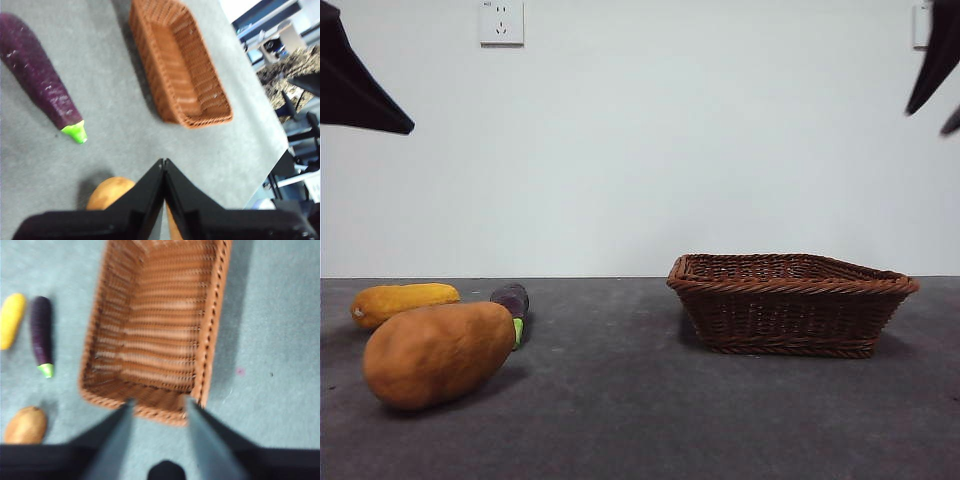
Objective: Help me put the vegetables on the table into the basket
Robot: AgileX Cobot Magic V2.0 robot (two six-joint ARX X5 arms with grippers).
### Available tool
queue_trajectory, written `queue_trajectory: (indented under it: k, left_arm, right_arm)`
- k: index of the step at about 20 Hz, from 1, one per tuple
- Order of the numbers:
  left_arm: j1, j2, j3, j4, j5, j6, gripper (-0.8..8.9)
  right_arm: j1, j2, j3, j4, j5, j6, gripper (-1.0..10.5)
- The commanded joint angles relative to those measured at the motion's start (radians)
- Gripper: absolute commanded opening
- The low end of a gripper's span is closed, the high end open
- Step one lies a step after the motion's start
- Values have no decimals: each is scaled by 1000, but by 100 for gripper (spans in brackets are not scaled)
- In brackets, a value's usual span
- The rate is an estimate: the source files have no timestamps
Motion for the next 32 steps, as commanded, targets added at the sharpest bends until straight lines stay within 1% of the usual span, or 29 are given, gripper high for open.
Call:
queue_trajectory:
  k: [1,8,11,12,14,16,19,20,21,23,24,29,31,32]
  left_arm:
    - [-2,21,3,-3,0,69,-3]
    - [-2,44,3,-1,-17,130,-3]
    - [-3,44,3,-1,-75,132,-3]
    - [-4,44,3,-1,-92,132,-3]
    - [-6,44,3,-1,-111,134,-3]
    - [-8,44,3,-2,-112,137,-3]
    - [-9,44,3,-2,-112,137,-3]
    - [-8,44,3,-6,-112,137,-3]
    - [-9,44,3,-12,-110,137,-3]
    - [-9,44,3,-33,-109,137,-3]
    - [-8,44,3,-37,-109,138,-3]
    - [-8,44,4,-37,-109,135,-3]
    - [-8,44,7,-44,-109,99,-3]
    - [-7,44,21,-69,-110,100,-3]
  right_arm:
    - [1,114,48,-2,-3,-24,663]
    - [8,436,262,-13,-2,-26,660]
    - [16,544,348,-19,6,-25,655]
    - [21,580,379,-27,16,-24,626]
    - [35,638,425,-30,24,-24,534]
    - [51,694,466,-37,30,-25,524]
    - [74,764,496,-47,74,-25,520]
    - [80,786,500,-54,74,-25,452]
    - [85,801,500,-62,75,-25,342]
    - [86,825,500,-81,76,-24,11]
    - [86,828,500,-89,77,-24,-8]
    - [85,828,500,-96,77,-20,-9]
    - [85,814,500,-112,70,-28,-8]
    - [85,796,500,-118,63,-32,-8]
